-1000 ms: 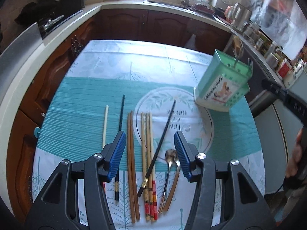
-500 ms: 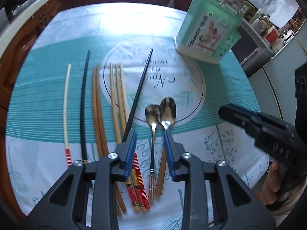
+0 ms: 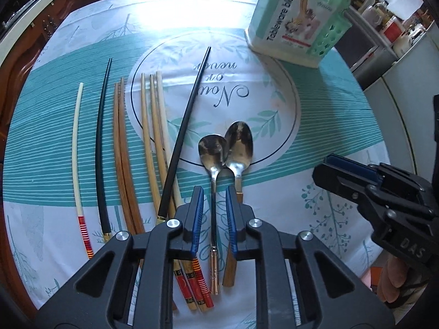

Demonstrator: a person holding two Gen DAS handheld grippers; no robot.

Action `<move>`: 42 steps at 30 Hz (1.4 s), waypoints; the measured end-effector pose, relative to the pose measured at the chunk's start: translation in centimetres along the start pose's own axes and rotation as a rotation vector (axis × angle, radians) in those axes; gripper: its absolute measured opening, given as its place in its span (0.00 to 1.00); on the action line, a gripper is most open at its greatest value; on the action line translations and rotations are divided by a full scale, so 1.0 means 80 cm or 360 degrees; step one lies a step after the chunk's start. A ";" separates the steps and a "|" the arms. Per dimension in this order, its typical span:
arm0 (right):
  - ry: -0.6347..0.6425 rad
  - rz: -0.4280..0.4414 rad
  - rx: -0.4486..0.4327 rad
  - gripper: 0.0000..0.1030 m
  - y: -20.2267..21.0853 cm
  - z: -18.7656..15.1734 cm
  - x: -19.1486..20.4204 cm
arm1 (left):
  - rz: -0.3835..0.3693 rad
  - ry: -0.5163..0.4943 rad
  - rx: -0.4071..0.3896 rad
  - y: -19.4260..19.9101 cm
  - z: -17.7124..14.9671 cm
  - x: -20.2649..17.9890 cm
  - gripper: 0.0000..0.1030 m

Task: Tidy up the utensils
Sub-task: 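Grasp the wooden-handled spoon by its handle with the left tool, then grasp the second wooden-handled spoon with the right tool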

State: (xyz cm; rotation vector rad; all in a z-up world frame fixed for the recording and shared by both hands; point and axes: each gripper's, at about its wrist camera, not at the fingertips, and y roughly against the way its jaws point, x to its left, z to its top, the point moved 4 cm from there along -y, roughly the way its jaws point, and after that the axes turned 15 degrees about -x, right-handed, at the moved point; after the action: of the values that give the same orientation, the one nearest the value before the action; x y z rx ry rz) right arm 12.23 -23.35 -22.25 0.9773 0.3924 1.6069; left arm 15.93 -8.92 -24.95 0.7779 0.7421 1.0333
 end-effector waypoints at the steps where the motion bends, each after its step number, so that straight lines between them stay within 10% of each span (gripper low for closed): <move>1: 0.0002 0.0005 0.0000 0.23 0.000 -0.001 0.000 | 0.0009 0.0002 0.0014 -0.003 -0.001 0.001 0.13; 15: 0.0016 0.0024 0.0023 0.23 -0.004 -0.006 -0.001 | 0.0079 -0.0017 0.0157 -0.027 0.021 -0.008 0.02; 32: -0.0405 0.0358 0.0394 0.23 -0.072 -0.009 0.018 | -0.0089 0.0174 -0.0058 0.043 0.011 0.037 0.01; 42: -0.0217 -0.0022 0.0484 0.20 -0.087 -0.003 0.056 | -0.0160 0.0259 -0.0185 0.084 0.017 0.065 0.01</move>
State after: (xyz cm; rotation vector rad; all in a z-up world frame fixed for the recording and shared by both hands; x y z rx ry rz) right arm 16.58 -17.13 -25.57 1.3034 0.5586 1.4840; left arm 15.72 -2.27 -19.47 0.5558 0.8436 1.0474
